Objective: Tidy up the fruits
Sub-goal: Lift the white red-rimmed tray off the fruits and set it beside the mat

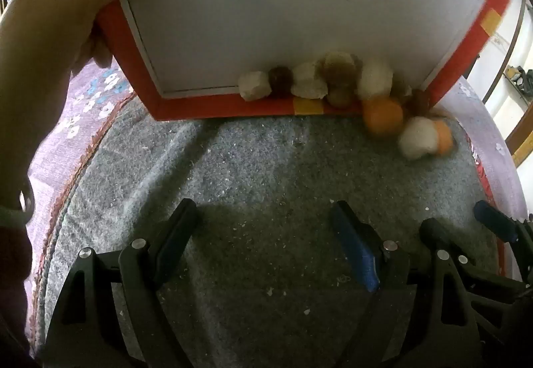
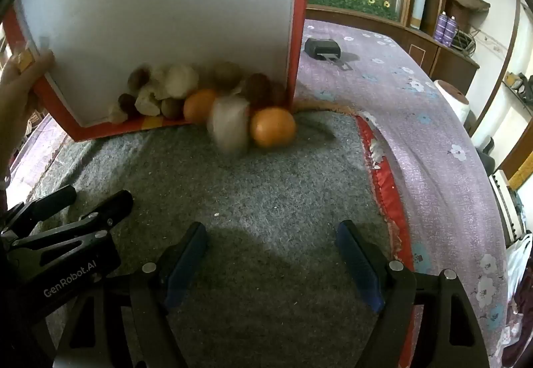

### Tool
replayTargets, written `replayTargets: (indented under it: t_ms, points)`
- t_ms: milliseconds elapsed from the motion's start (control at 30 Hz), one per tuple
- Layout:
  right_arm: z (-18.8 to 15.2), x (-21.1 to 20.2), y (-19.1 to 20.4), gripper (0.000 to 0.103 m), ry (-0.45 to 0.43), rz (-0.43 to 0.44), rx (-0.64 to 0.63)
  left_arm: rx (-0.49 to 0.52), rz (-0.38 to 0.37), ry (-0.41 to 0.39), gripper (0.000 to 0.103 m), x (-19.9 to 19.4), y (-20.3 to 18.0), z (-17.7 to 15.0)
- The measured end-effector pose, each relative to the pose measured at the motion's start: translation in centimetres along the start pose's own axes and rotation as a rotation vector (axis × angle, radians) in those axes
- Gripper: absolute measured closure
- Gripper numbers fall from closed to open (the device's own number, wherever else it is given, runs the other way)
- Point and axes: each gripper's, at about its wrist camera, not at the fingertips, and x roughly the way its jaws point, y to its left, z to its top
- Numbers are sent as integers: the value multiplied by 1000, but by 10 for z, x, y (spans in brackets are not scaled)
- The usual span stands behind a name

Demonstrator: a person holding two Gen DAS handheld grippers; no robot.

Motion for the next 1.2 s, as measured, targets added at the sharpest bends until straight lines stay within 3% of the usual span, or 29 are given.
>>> replayTargets:
  t_ms: [1200]
  points:
    - [0, -2, 0, 23, 1, 1, 1, -1, -1, 0, 20, -2, 0, 0]
